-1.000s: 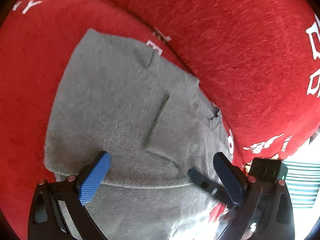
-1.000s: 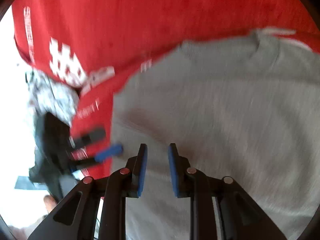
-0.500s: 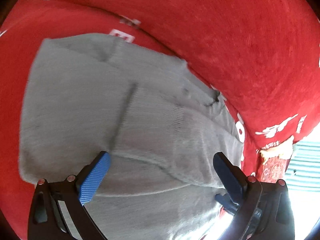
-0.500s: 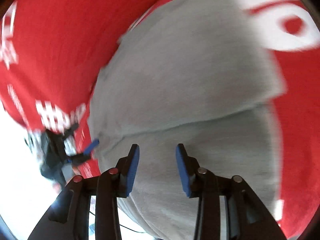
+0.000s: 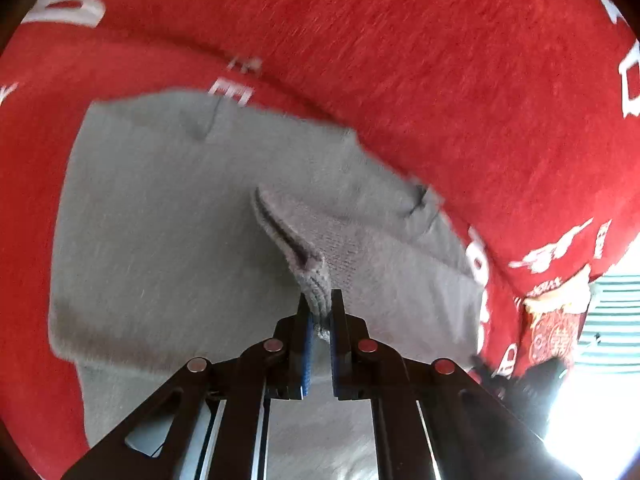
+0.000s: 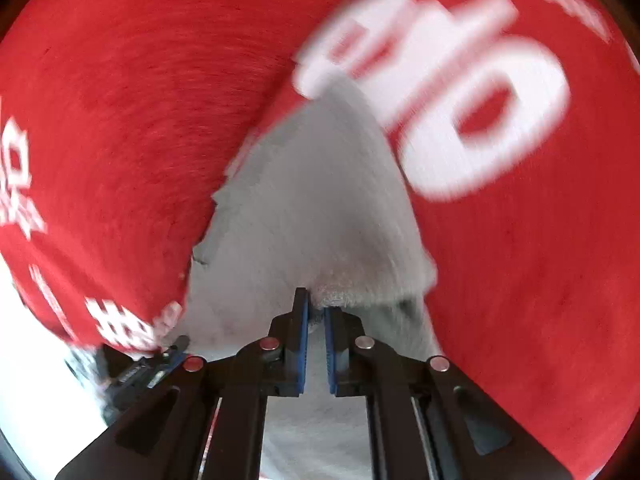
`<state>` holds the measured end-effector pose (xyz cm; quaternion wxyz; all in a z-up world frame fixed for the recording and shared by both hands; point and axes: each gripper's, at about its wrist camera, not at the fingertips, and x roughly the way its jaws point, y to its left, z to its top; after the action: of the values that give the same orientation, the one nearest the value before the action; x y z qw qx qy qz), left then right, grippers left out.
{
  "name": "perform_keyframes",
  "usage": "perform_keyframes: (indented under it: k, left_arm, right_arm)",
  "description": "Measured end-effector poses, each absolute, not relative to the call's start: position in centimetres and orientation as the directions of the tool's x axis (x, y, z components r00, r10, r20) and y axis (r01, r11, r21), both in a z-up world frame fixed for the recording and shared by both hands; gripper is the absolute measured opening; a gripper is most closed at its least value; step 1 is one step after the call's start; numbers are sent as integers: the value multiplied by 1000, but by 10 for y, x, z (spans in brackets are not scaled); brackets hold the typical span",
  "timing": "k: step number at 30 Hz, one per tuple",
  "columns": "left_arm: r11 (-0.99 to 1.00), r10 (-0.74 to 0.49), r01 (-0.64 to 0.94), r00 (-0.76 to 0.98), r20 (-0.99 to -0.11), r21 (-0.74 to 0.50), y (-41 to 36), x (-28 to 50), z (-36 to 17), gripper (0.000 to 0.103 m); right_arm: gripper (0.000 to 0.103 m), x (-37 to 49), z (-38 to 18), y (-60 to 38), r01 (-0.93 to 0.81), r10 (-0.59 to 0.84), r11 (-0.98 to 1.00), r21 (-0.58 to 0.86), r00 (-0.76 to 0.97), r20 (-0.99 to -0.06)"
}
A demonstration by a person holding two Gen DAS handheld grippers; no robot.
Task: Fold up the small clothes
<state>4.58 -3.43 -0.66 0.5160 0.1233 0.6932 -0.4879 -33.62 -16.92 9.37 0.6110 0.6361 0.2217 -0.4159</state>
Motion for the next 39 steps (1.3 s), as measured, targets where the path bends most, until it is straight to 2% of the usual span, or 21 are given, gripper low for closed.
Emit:
perform_keyframes:
  k: [3,5,7,9,11,13,15,19,20,21,25,27,32,34,39]
  left_arm:
    - [511,-279,688,-434,-856,-515,-21,36,-25,8]
    - [516,-299,682,-423,-855,-518,-15,32,-27,8]
    - [519,-304,679,-422,-854,-520,-14,31,-26,8]
    - [515,-296,688,-418,-859,-512,-15,30,-26,8]
    - [509,-288,700,-411,-865,-501,-15,33,-25,8]
    - [508,-283,706,-403,-870,-493,-19,29,-25,8]
    - [512,-282,708,-396,-874,-486,-19,30,-24,8]
    - [519,-284,708,-386,-878,-479,-20,26,-24,8]
    - [520,-284,710,-382,-880,-476,-20,25,-23,8]
    - [520,-284,711,-378,-881,-473,-19,25,-23,8]
    - [508,-297,725,-359,-885,-465,-18,20,-16,8]
    - [500,-299,736,-348,-889,-456,-16,15,-16,8]
    - [523,-304,720,-341,-890,-455,-11,12,-21,8]
    - [517,-301,731,-331,-894,-445,-11,12,-19,8]
    - [501,-283,760,-308,-908,-414,-6,13,-10,8]
  right_arm:
    - [8,-338,88,-177,859,-158,-76,506,491,-857]
    - [11,-339,73,-179,866,-23,-58,497,496,-868]
    - [21,-339,75,-175,841,35,-41,539,540,-841]
    - [32,-346,96,-172,815,6,21,579,579,-815]
    - [35,-356,114,-178,812,-75,34,582,583,-809]
    - [45,-369,120,-193,827,-155,-13,562,553,-819]
    - [47,-374,110,-214,848,-173,-66,526,509,-843]
    - [47,-363,79,-251,863,-135,-108,493,478,-868]
    - [41,-357,75,-256,870,-123,-98,484,472,-873]
    - [8,-352,76,-259,881,-121,-76,467,456,-882]
    - [8,-324,125,-264,923,-228,190,335,373,-899]
    - [8,-317,133,-267,929,-251,258,265,330,-910]
    - [9,-334,88,-273,960,-200,219,172,217,-956]
    - [20,-345,90,-269,966,-220,181,182,220,-950]
    - [22,-370,105,-250,974,-188,77,215,226,-956]
